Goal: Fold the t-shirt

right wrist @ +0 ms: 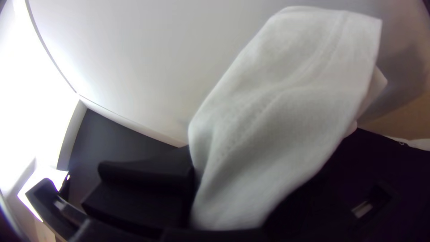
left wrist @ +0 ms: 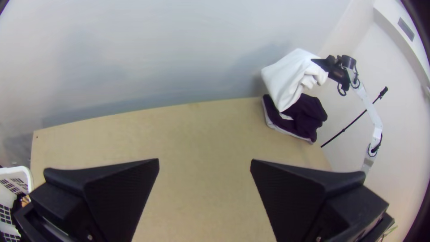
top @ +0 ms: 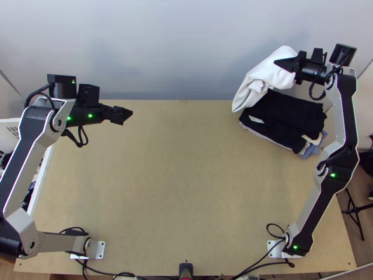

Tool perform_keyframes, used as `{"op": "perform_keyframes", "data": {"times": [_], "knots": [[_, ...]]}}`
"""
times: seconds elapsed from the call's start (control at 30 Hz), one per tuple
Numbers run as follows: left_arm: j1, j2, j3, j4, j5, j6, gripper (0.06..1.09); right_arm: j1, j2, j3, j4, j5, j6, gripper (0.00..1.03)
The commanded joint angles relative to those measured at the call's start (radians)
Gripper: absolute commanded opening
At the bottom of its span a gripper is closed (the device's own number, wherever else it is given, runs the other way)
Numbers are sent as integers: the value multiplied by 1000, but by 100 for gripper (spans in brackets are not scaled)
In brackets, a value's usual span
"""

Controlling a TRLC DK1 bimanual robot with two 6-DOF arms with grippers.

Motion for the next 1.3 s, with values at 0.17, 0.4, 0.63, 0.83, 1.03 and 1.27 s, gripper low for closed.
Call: {"op": "perform_keyframes", "data": {"times": [0.17, 0.4, 0.63, 0.83, 1.03, 1.27], "knots": [[-6, 37, 16, 22, 2, 0, 105, -59, 31, -12, -74, 1, -43, 3], [-22, 55, 24, 30, 2, -6, 105, -78, 13, -12, -187, 7, -100, 3], [-19, 58, 24, 31, 2, -1, 105, -101, -32, -22, -357, 71, -224, 3], [-9, 58, 24, 31, 2, 5, 105, -130, -107, -72, -480, 202, -406, 3], [-9, 58, 24, 33, 2, 8, 105, -193, -150, -100, -526, 285, -495, 3], [-8, 47, 22, 33, 6, 16, 105, -262, -176, -109, -580, 305, -540, 3]]}}
